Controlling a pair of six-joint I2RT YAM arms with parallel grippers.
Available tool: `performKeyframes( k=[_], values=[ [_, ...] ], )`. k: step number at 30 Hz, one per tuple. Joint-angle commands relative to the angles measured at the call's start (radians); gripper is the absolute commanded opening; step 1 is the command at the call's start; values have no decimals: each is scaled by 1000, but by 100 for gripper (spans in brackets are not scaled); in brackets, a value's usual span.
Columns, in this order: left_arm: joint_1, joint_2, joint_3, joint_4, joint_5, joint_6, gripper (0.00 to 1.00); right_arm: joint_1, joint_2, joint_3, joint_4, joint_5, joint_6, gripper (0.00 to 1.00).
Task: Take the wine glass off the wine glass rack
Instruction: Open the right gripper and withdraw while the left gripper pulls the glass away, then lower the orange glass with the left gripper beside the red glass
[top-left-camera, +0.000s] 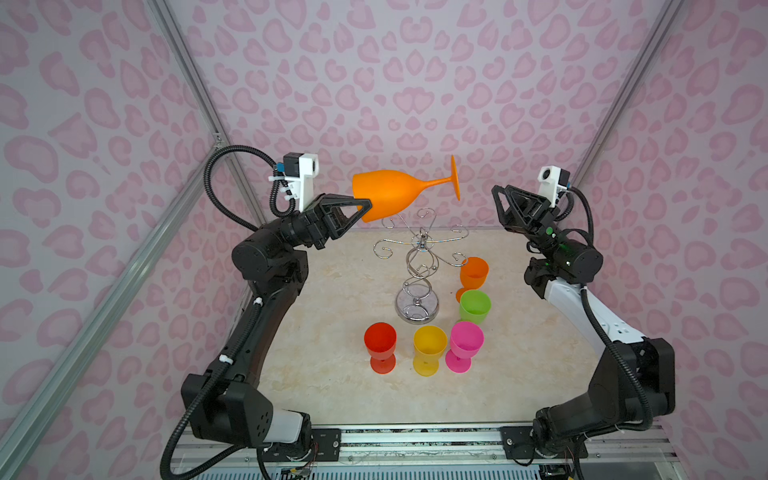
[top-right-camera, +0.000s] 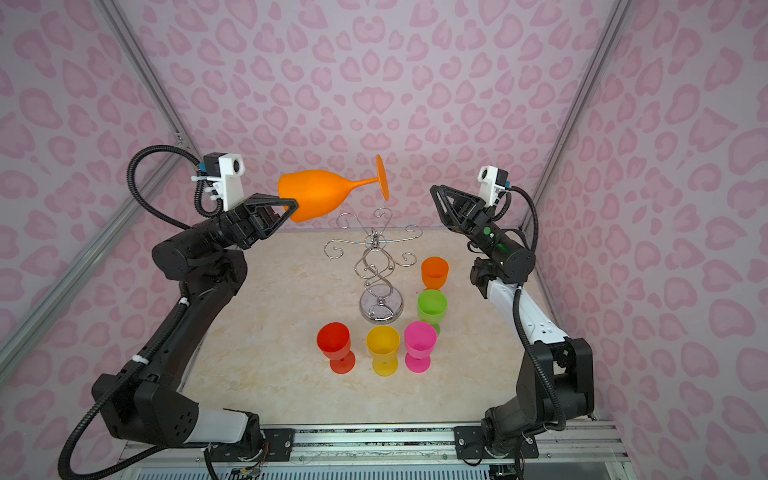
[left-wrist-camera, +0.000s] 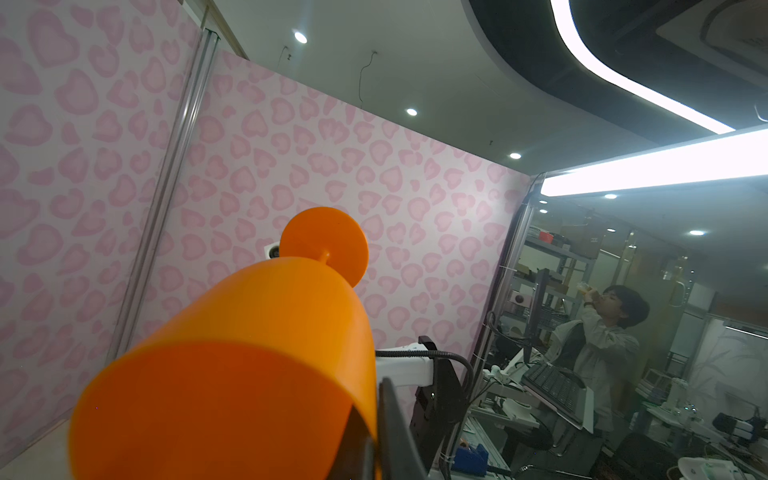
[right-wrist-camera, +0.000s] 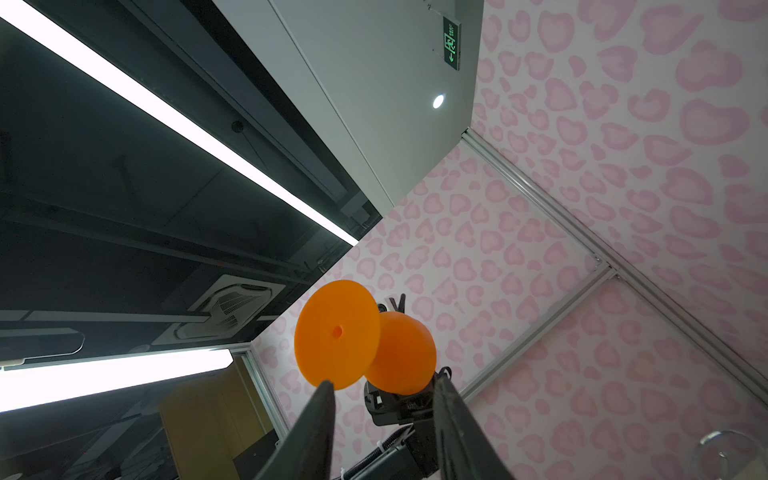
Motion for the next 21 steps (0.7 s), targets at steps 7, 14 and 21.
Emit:
performKeyframes(
  k=[7, 14, 21],
  values=[
    [73, -323, 68, -1374, -450, 960, 2, -138, -344, -105, -1036, -79, -749, 40],
    [72, -477, 90, -1843, -867, 1067, 2, -210, -515, -22, -1793, 174, -1292, 39],
    [73, -609, -12, -1993, -1185, 1116, 2, -292, -536, -125, -1755, 131, -1238, 39]
  ],
)
